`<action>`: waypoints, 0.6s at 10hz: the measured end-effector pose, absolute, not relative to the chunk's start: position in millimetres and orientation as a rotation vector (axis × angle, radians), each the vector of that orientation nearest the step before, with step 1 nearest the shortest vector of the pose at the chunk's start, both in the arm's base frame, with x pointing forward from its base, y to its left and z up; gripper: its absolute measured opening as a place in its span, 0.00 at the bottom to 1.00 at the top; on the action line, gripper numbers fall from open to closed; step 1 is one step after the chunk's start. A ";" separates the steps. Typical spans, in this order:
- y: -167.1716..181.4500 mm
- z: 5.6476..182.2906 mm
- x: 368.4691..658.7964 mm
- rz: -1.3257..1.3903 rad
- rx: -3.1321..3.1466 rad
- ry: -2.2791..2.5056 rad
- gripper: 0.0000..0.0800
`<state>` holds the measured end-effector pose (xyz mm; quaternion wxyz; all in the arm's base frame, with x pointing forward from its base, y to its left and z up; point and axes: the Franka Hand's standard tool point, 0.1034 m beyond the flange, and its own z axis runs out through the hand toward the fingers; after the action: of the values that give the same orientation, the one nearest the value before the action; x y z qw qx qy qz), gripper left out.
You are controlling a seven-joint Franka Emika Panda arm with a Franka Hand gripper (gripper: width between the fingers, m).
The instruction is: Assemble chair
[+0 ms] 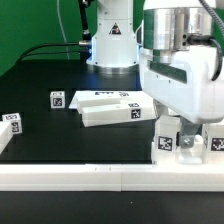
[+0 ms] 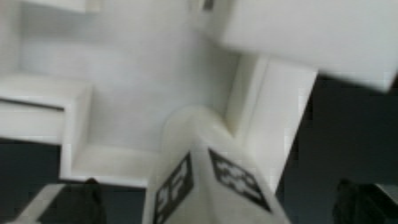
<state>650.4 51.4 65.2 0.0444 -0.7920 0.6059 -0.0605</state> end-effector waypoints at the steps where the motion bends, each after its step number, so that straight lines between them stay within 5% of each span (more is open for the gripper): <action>1: 50.4 66.4 651.3 -0.210 -2.602 1.623 0.81; 4: 46.8 71.8 655.5 -0.255 -2.842 1.208 0.81; 5: 46.9 71.5 655.4 -0.254 -2.833 1.226 0.61; 6: 46.7 71.4 655.3 -0.253 -2.816 1.260 0.61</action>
Offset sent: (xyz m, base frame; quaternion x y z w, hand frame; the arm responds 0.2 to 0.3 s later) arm 0.0000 0.0000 0.0000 0.0000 0.0000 -0.1938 0.9810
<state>655.3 46.7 71.4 0.0231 -0.9095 0.4070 -0.0817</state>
